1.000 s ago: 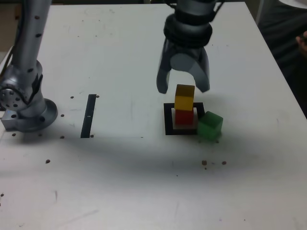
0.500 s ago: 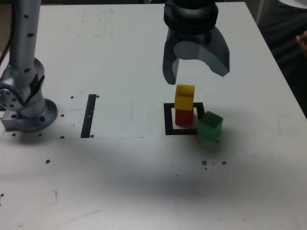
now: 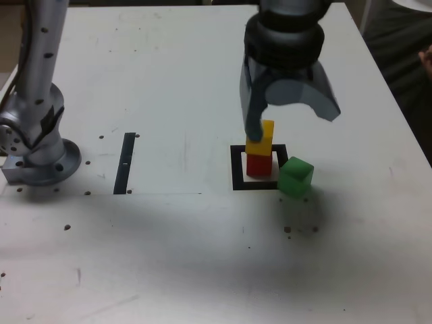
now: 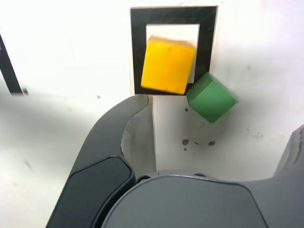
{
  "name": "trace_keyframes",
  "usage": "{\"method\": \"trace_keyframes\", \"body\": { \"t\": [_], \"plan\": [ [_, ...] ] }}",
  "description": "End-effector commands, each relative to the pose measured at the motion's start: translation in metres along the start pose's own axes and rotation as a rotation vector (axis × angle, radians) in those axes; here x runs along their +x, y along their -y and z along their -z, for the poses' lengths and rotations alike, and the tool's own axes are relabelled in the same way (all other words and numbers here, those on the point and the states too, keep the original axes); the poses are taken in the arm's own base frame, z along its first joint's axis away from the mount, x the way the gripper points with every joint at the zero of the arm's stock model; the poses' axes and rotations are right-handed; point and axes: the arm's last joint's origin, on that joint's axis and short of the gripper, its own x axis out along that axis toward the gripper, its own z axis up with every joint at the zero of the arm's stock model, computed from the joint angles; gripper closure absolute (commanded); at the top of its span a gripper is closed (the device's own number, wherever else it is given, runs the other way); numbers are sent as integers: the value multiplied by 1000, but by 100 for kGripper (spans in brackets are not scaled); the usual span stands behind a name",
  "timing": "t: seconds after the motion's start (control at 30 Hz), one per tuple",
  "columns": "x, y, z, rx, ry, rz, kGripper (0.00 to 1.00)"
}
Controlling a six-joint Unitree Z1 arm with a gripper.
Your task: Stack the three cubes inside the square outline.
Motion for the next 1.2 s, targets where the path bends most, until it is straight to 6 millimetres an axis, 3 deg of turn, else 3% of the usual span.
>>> {"method": "trace_keyframes", "body": {
  "t": [0.0, 0.43, 0.83, 1.17],
  "plan": [
    [1, 4, -4, -71, -10, 26, 1],
    [9, 15, -19, -346, -64, 134, 1],
    [35, 23, -42, -399, -114, 206, 1],
    [61, 14, -62, -438, -157, 241, 1]
  ]
}}
